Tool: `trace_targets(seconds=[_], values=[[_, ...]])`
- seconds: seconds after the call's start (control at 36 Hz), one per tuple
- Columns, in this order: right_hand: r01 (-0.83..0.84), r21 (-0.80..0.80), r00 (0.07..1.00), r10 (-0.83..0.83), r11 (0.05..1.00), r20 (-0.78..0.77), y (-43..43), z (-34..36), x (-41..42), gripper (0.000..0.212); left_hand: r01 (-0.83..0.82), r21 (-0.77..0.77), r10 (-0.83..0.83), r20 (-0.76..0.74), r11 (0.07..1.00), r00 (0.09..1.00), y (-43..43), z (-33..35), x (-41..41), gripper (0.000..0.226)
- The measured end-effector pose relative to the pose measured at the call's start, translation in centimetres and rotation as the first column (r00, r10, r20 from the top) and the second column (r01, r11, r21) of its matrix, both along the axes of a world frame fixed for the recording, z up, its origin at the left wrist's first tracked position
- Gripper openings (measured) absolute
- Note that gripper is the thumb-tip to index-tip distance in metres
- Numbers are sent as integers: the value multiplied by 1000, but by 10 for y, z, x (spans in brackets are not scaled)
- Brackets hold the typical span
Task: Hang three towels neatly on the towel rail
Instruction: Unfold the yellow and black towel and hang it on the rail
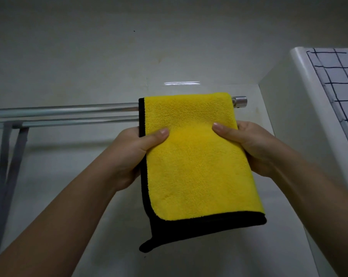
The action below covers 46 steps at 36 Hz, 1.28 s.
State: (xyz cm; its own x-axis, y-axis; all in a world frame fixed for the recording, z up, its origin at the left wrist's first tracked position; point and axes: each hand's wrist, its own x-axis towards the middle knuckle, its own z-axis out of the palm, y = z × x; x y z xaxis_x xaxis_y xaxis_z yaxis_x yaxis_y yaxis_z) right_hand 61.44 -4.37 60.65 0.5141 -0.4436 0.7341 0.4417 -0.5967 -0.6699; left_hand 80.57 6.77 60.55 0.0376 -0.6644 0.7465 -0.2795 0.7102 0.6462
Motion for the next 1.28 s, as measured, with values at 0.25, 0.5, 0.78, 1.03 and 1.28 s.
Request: trace_targets(seconds=[0.25, 0.5, 0.78, 1.03, 1.28], values=[[25, -17, 994, -23, 1000, 106, 6, -16, 1, 35, -1, -40, -2, -66, 999, 998, 1, -12, -4, 13], [90, 21, 981, -92, 996, 171, 15, -34, 3, 26, 0, -84, -10, -126, 997, 992, 5, -29, -14, 22], [-10, 52, 999, 8, 999, 37, 12, -59, -6, 37, 1, -66, -11, -149, 998, 989, 2, -58, -10, 25], [31, 119, 961, -63, 992, 270, 17, -81, 7, 29, -21, -167, -22, -248, 986, 969, -1, -74, -16, 20], [11, 220, 938, -86, 976, 336, 24, -105, 14, 40, -5, -38, -10, -389, 999, 921, -12, -107, -19, 38]])
